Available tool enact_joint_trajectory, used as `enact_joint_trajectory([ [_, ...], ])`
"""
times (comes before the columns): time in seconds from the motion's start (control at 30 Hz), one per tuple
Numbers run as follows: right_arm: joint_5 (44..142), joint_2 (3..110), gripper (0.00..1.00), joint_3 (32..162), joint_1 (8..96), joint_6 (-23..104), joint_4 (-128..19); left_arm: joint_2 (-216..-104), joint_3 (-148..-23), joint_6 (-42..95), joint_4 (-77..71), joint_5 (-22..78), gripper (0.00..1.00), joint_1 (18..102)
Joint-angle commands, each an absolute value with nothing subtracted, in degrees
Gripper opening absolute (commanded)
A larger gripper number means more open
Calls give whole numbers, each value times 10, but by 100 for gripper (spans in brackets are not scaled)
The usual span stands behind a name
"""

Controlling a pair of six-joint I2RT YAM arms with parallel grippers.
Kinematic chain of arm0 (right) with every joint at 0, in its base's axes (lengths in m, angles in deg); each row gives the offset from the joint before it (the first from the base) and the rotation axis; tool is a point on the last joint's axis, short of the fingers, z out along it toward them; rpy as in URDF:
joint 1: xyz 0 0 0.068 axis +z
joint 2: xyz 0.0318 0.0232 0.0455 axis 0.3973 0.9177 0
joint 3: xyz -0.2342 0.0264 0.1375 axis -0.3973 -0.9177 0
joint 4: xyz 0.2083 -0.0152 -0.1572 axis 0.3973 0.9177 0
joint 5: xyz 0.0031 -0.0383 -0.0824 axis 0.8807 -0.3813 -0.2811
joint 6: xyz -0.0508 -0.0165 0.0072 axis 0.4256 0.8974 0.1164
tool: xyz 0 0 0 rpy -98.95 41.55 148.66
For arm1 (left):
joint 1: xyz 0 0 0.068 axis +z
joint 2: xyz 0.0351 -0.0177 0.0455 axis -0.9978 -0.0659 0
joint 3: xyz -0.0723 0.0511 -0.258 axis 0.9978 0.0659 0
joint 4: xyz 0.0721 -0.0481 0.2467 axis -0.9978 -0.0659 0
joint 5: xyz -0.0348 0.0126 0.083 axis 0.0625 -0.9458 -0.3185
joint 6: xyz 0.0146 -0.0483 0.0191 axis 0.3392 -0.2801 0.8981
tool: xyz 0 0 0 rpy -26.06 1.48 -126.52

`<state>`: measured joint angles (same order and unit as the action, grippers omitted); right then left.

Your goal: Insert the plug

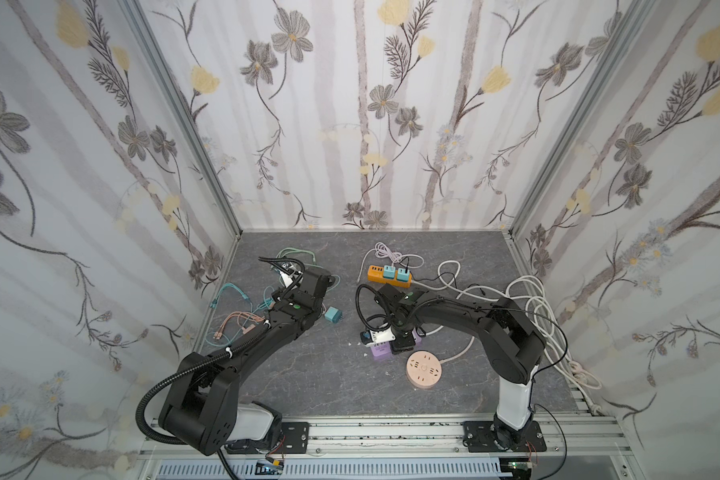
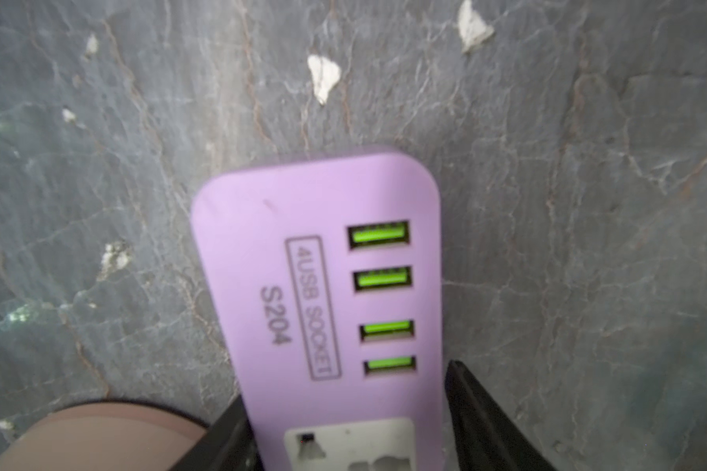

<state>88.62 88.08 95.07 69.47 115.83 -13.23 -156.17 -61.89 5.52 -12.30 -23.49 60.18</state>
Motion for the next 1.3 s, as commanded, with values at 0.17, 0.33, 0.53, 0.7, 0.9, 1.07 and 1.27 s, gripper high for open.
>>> enact_joint_trajectory([
  [0.17, 864, 936, 50, 1037, 685, 1118, -96, -1560, -631, 60, -151, -261, 100, 602],
  [0.33, 863, 972, 49, 1103, 658, 1105, -61, -1555, -617, 88, -131, -250, 100, 602],
  [0.53, 863, 1021, 50, 1187, 646, 1092, 1, -1560, -607, 115, -125, -244, 100, 602],
  [0.7, 898, 1050, 50, 1250, 644, 1070, 44, -1550, -596, 117, -118, -249, 100, 602],
  [0.9, 889, 1068, 50, 1283, 650, 1085, 43, -1530, -579, 112, -102, -257, 100, 606],
  [1.07, 873, 1087, 51, 1309, 650, 1103, 41, -1515, -574, 110, -113, -247, 100, 615],
  [1.27, 880, 1109, 52, 1347, 644, 1102, 58, -1505, -571, 110, -129, -244, 100, 624],
])
